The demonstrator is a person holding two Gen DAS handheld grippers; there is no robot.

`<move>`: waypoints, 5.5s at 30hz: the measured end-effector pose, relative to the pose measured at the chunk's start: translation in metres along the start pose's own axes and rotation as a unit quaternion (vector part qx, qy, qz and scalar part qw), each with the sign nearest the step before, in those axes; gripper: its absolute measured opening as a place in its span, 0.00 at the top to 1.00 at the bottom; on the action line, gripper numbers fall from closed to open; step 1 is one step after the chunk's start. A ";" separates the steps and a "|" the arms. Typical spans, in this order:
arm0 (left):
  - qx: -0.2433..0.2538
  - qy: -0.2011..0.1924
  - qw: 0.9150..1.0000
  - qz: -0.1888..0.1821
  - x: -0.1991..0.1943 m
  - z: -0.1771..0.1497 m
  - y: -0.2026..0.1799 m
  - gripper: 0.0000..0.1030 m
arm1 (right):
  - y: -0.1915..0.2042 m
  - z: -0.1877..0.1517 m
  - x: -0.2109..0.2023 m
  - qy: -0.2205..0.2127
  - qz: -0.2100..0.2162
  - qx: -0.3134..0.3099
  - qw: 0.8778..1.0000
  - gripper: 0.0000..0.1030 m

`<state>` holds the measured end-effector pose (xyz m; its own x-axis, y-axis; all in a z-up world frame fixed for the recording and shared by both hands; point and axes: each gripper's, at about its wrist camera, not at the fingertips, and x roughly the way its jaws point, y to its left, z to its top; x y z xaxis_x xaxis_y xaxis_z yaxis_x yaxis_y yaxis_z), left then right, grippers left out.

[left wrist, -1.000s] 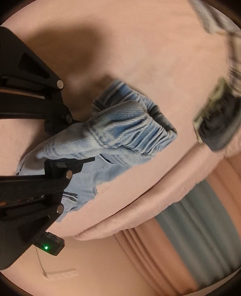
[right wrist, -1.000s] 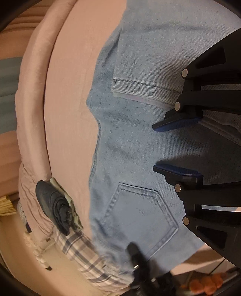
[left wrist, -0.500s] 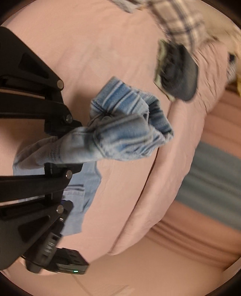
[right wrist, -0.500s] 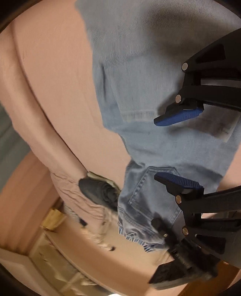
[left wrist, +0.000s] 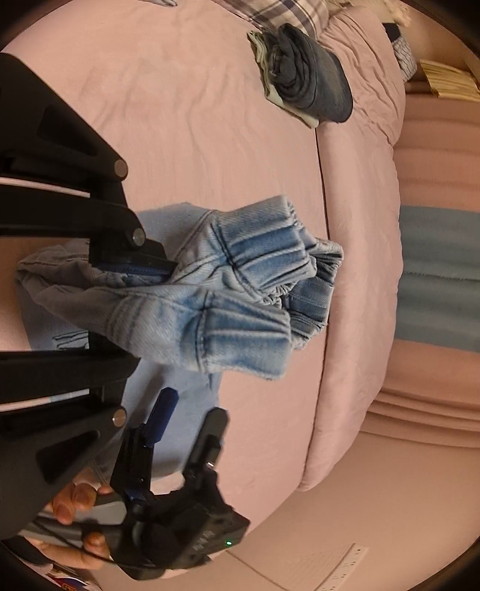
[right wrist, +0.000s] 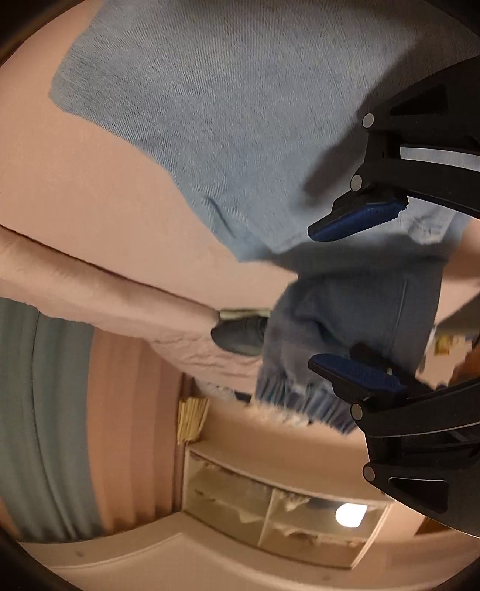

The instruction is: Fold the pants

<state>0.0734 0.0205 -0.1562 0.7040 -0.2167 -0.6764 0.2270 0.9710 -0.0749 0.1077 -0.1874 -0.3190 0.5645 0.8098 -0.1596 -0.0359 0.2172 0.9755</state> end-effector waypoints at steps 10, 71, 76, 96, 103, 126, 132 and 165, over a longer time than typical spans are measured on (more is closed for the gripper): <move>0.057 0.026 0.998 -0.001 0.014 0.001 -0.021 0.82 | 0.022 0.015 0.019 0.044 0.057 0.031 0.997 0.25; -0.116 0.093 0.988 -0.041 0.002 -0.027 0.052 0.28 | 0.071 0.013 -0.057 -0.115 -0.206 -0.189 0.953 0.67; -0.117 0.096 0.987 -0.048 0.007 -0.024 0.050 0.28 | 0.029 0.026 -0.067 -0.094 -0.216 -0.123 0.964 0.67; -0.056 0.125 0.987 -0.089 0.041 -0.017 0.009 0.28 | 0.001 0.018 -0.089 -0.122 -0.280 -0.111 0.946 0.67; -0.022 0.131 0.987 -0.094 0.049 -0.018 -0.014 0.28 | 0.012 0.014 -0.093 -0.131 -0.313 -0.131 0.932 0.56; -0.065 0.170 0.976 -0.117 0.171 0.055 -0.020 0.25 | 0.032 0.009 -0.076 -0.089 -0.369 -0.264 0.887 0.63; -0.085 0.169 0.973 -0.133 0.166 0.066 -0.011 0.27 | 0.032 0.006 -0.082 -0.085 -0.362 -0.260 0.891 0.64; -0.136 0.180 0.951 -0.213 0.072 -0.062 -0.009 0.60 | 0.067 0.042 0.175 0.217 -0.374 -0.407 0.804 0.60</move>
<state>0.0802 0.0028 -0.2498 0.3006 -0.5949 -0.7455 0.2220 0.8038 -0.5519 0.2387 -0.0542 -0.2750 0.3440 0.3616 -0.8665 -0.4482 0.8742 0.1869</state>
